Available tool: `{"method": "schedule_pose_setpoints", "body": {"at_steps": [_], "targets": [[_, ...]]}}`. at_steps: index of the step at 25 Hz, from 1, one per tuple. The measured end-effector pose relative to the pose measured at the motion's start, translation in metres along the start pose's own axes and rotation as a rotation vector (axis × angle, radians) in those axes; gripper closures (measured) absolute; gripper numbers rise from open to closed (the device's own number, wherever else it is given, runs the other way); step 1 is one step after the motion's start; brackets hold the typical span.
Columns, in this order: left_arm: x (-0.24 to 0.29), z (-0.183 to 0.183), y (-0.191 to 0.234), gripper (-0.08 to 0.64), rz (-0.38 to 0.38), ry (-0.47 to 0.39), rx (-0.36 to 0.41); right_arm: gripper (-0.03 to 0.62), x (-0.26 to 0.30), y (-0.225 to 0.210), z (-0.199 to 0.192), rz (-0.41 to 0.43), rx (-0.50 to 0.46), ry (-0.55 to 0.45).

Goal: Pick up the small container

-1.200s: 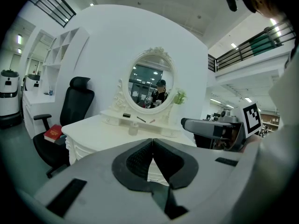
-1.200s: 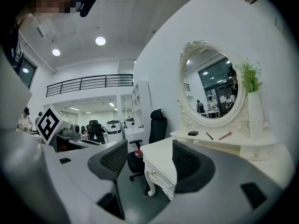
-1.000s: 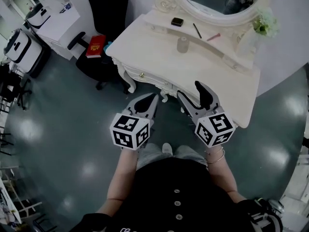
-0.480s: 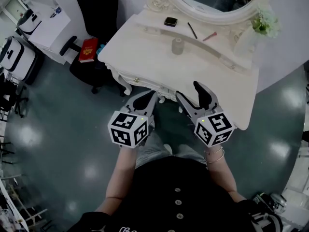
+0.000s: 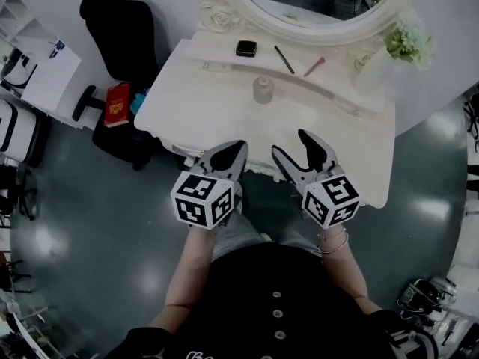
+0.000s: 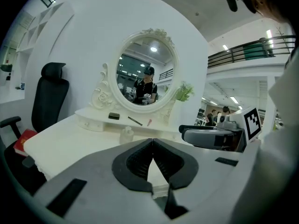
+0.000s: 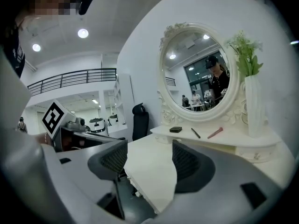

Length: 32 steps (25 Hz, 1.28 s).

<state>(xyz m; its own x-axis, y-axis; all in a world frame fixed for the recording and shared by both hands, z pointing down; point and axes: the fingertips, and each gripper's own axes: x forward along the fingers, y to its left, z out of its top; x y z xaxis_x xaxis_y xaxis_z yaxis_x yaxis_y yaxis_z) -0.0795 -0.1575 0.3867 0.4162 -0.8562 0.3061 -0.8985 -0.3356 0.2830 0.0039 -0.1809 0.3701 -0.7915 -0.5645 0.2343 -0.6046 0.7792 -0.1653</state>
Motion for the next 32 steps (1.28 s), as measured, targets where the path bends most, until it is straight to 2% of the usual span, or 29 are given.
{"method": "schedule_pose_setpoints", "body": {"at_steps": [6, 10, 15, 24, 32], "targets": [[0.032, 0.027, 0.037, 0.548, -0.07, 0.024, 0.013, 0.307, 0.037, -0.02, 0.015, -0.082, 0.016, 0.004], [0.053, 0.043, 0.055, 0.548, -0.114, 0.051, 0.048, 0.307, 0.057, -0.033, 0.023, -0.143, 0.028, 0.003], [0.077, 0.063, 0.073, 0.548, -0.19, 0.047, 0.066, 0.307, 0.084, -0.048, 0.032, -0.208, 0.045, -0.01], [0.107, 0.065, 0.106, 0.548, -0.298, 0.11, 0.077, 0.307, 0.121, -0.067, 0.032, -0.323, 0.079, -0.001], [0.115, 0.062, 0.122, 0.548, -0.359, 0.133, 0.063, 0.307, 0.142, -0.063, 0.028, -0.357, 0.096, 0.015]]}}
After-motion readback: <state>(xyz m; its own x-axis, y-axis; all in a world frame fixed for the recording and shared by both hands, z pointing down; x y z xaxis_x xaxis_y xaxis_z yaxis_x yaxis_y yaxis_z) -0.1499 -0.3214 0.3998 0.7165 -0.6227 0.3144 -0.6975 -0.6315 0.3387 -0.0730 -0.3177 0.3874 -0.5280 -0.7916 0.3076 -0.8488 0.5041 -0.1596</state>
